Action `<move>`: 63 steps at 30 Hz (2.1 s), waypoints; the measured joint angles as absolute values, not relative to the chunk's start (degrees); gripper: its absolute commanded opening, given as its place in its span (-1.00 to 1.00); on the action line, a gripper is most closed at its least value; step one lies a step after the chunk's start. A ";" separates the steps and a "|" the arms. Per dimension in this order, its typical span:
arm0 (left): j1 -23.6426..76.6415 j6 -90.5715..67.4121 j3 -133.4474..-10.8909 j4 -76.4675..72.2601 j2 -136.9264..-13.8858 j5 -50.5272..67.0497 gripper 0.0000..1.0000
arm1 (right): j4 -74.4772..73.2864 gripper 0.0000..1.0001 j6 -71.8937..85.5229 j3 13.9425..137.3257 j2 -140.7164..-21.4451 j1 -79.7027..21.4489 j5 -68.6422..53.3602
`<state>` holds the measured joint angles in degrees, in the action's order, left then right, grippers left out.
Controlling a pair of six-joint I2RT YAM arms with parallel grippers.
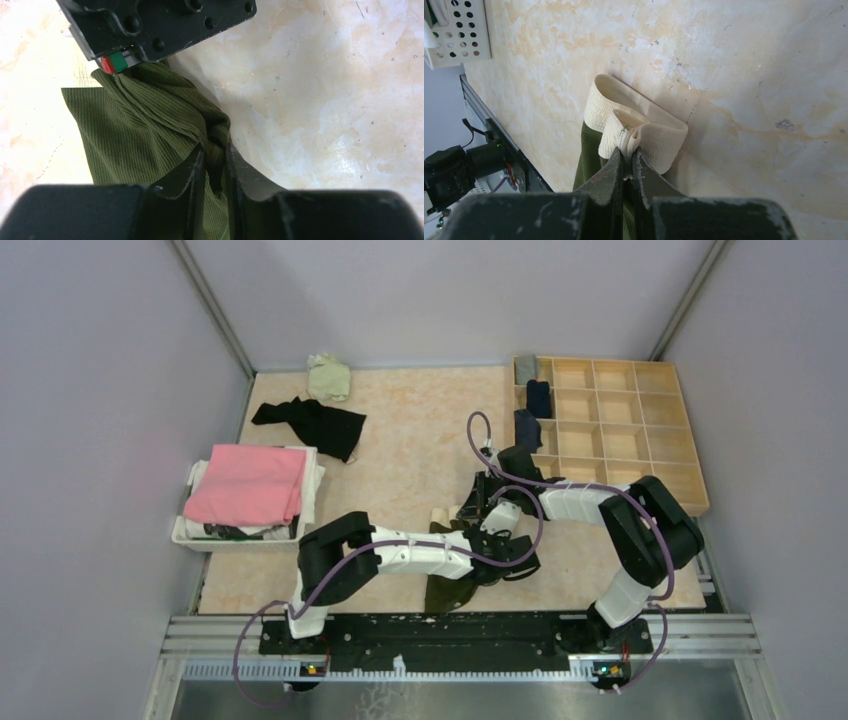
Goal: Roll the underwear
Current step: Fold the underwear at the center of the board.
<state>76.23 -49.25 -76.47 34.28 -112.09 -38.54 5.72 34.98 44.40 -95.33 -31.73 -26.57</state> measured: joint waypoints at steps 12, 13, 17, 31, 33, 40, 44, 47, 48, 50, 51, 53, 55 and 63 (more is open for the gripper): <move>76.23 -50.52 -75.59 33.95 -111.98 -39.09 -1.00 | 5.45 -1.00 34.94 44.40 -95.33 -31.73 -26.55; 76.23 -50.78 -74.98 33.54 -111.77 -39.09 -1.00 | 5.30 -1.00 34.92 44.40 -95.33 -31.73 -26.46; 76.23 -51.20 -70.70 31.24 -108.79 -38.83 -1.00 | 3.90 -1.00 34.63 45.01 -95.31 -31.77 -26.00; 76.14 -50.85 -53.06 15.77 -86.65 -36.97 -1.00 | -0.62 -1.00 32.97 46.33 -94.85 -32.64 -23.62; 76.14 -50.94 -51.55 14.85 -85.60 -36.69 -1.00 | -1.58 -1.00 32.73 46.61 -94.83 -32.80 -23.55; 76.14 -52.31 -46.74 12.99 -81.67 -36.23 -1.00 | -3.07 -1.00 32.05 47.40 -94.74 -32.97 -23.27; 76.12 -53.21 -44.49 12.21 -79.18 -36.23 -1.00 | -3.31 -1.00 31.97 47.40 -94.74 -33.04 -23.40; 76.12 -54.15 -43.38 11.92 -77.95 -36.14 -1.00 | -3.90 -1.00 31.90 47.62 -94.74 -33.28 -23.44; 76.12 -54.43 -42.96 11.77 -77.58 -36.01 -1.00 | -4.10 -1.00 31.88 47.77 -94.74 -33.30 -23.44; 76.12 -55.05 -42.17 11.55 -77.06 -35.86 -1.00 | -4.34 -1.00 31.57 48.16 -94.74 -33.36 -23.44; 76.12 -55.44 -41.82 11.53 -76.86 -35.86 -1.00 | -4.38 -1.00 31.51 48.27 -94.74 -33.39 -23.44; 76.12 -56.05 -41.04 11.51 -76.34 -35.81 -1.00 | -4.56 -1.00 31.44 48.53 -94.74 -33.54 -23.42; 76.12 -56.73 -40.29 11.49 -75.72 -35.81 -1.00 | -4.56 -1.00 31.22 48.56 -94.74 -33.69 -23.42; 76.12 -59.24 -37.10 11.18 -72.64 -35.38 -1.00 | -5.82 -1.00 31.03 49.21 -94.74 -34.22 -23.44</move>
